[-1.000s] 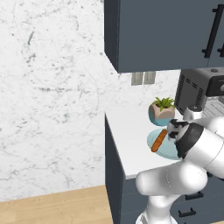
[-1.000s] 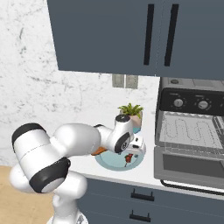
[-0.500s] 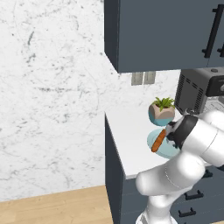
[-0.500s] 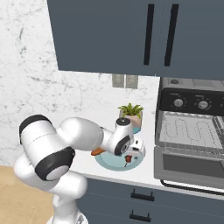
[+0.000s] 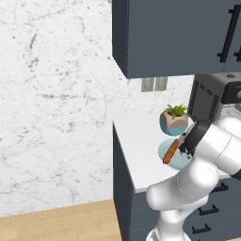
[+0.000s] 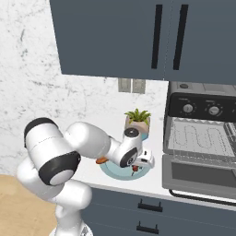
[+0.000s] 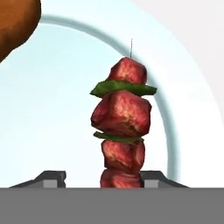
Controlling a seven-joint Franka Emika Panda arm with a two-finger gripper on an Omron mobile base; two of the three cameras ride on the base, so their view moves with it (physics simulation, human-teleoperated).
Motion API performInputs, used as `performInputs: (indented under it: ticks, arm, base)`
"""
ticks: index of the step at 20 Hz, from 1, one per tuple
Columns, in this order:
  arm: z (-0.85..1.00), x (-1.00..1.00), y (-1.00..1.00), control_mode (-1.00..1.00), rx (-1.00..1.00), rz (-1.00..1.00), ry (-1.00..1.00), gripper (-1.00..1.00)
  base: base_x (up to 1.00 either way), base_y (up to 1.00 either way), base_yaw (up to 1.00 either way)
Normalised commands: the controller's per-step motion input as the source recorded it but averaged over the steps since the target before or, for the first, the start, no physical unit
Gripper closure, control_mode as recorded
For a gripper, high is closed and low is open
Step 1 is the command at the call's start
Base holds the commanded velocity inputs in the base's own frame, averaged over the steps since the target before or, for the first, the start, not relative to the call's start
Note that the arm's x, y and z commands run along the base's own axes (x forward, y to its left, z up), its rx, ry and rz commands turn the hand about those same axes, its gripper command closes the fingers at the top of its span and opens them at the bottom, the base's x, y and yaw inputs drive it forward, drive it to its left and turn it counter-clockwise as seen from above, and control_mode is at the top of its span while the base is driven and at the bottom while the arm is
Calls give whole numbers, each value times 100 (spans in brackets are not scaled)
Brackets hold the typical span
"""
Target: Pick up the kebab skewer and baguette bread, and place them inside the toaster oven. Close the toaster oven door and start by setting the timer.
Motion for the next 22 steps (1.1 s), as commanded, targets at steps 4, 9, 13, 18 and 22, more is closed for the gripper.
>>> performInputs:
  ticks: [4, 9, 13, 18, 22]
  arm:
    - [-9, 0, -7, -100, 3, 0, -5, 100]
    - [59, -18, 0, -100, 0, 0, -4, 100]
    - [61, -14, -7, -100, 0, 0, -2, 100]
    - [80, -40, -16, -100, 0, 0, -2, 100]
    - [73, -17, -73, -100, 0, 0, -6, 100]
  base:
    - [0, 0, 0]
    - [0, 0, 0]
    - [0, 0, 0]
    - [0, 0, 0]
    - [0, 0, 0]
